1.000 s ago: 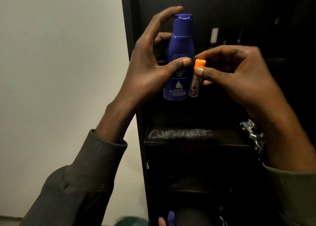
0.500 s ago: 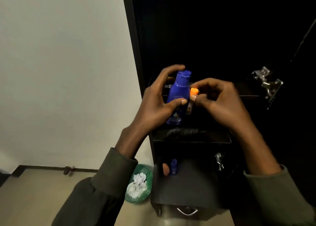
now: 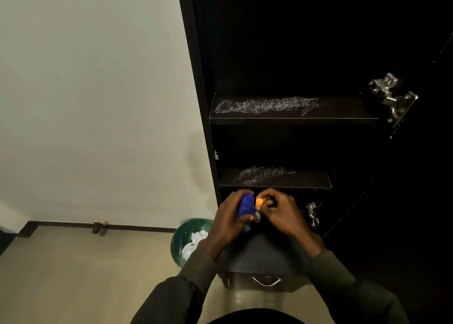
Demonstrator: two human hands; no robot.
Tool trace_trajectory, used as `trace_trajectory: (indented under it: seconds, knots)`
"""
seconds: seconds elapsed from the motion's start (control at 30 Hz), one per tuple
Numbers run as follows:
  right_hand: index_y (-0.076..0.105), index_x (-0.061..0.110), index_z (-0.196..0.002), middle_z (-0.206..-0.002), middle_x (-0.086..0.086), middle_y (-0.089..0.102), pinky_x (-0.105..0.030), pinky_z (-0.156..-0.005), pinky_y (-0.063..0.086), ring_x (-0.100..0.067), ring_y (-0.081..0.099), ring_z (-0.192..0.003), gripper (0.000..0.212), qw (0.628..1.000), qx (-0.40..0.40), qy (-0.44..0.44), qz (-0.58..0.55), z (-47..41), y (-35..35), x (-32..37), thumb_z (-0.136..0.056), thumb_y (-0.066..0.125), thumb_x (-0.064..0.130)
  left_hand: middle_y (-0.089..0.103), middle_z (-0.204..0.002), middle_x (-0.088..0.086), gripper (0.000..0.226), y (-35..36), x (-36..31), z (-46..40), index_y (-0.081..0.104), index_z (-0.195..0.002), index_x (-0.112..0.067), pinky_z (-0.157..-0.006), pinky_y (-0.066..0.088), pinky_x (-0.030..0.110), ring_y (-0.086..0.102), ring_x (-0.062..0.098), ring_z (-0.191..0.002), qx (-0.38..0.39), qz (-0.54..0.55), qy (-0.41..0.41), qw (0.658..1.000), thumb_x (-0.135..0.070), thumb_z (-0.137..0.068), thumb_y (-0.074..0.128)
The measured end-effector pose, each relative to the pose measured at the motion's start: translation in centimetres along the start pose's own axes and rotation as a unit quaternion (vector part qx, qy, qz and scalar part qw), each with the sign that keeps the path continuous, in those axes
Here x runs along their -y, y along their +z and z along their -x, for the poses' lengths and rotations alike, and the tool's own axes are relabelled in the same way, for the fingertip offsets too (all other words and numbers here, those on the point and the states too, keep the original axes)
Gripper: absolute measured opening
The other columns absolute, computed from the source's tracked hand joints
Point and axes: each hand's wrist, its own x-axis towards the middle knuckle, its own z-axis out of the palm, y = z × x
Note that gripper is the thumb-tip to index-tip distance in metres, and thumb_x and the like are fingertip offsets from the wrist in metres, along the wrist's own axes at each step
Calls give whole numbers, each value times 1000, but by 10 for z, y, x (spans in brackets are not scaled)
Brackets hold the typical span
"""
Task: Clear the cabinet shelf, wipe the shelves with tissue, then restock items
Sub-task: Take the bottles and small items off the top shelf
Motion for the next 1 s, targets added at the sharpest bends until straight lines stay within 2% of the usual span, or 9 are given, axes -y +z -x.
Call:
trace_trajectory:
  seconds: [0.1, 0.23, 0.3, 0.4, 0.53, 0.67, 0.73, 0.83, 1.0]
  knots:
    - [68, 21, -83, -77, 7, 69, -19, -64, 52, 0, 62, -67, 26, 999, 13, 2, 39, 10, 20, -31, -73, 66, -3, 64, -105, -11, 46, 16, 21, 18, 60, -114, -26, -80, 47, 21, 59, 3, -93, 19, -18, -8, 1000, -10, -75, 77]
    - [65, 24, -82, -78, 5, 67, -21, -62, 51, -1, 62, -65, 20, 997, 37, 17, 68, 21, 35, -55, -71, 64, 7, 65, -94, -19, 33, 30, 41, 35, 57, -101, -35, -69, 48, 22, 61, -2, -84, 20, -26, -38, 999, -15, -81, 74]
    - [64, 26, -84, -82, 7, 66, -22, -66, 53, -4, 64, -71, 18, 995, 37, 33, 81, 24, 41, -68, -71, 66, 14, 64, -96, -16, 26, 38, 56, 41, 56, -104, -33, -70, 51, 32, 60, 3, -84, 30, -55, -63, 996, -28, -83, 71]
    - [63, 29, -80, -80, 10, 68, -26, -70, 53, -3, 65, -73, 14, 993, 25, 50, 104, 26, 51, -88, -70, 66, 20, 62, -105, -8, 31, 51, 76, 46, 53, -115, -33, -76, 50, 35, 59, 16, -92, 44, -104, -76, 991, -43, -87, 60]
    - [64, 25, -73, -65, 11, 71, -29, -70, 56, 1, 67, -64, 14, 990, 45, 88, 99, 29, 57, -99, -73, 58, 12, 61, -100, -6, 27, 56, 82, 42, 51, -105, -31, -75, 49, 37, 60, 21, -90, 53, -126, -92, 986, -42, -81, 55]
    - [67, 23, -72, -67, 13, 72, -25, -73, 55, 1, 67, -70, 17, 987, 53, 107, 112, 29, 64, -106, -72, 54, 13, 60, -98, -4, 29, 58, 90, 40, 49, -100, -30, -69, 47, 35, 58, 23, -90, 65, -187, -110, 974, -40, -76, 62]
    - [70, 22, -73, -71, 10, 73, -19, -70, 51, -2, 67, -73, 17, 982, 62, 110, 142, 27, 64, -102, -73, 56, 12, 60, -100, -2, 29, 57, 90, 37, 53, -104, -28, -68, 43, 32, 58, 25, -92, 73, -205, -107, 970, -37, -78, 64]
    - [71, 19, -76, -75, 6, 74, -24, -71, 51, -8, 67, -75, 14, 980, 53, 93, 166, 21, 65, -104, -74, 61, 11, 58, -103, -2, 26, 60, 95, 34, 57, -108, -28, -69, 36, 29, 57, 25, -95, 76, -213, -106, 968, -37, -83, 63]
    - [71, 16, -77, -78, 0, 74, -28, -71, 48, -18, 67, -79, 9, 974, 68, 101, 193, 22, 72, -116, -75, 63, 11, 60, -115, 1, 34, 65, 105, 35, 59, -115, -31, -73, 40, 30, 59, 26, -104, 104, -231, -117, 960, -35, -82, 66]
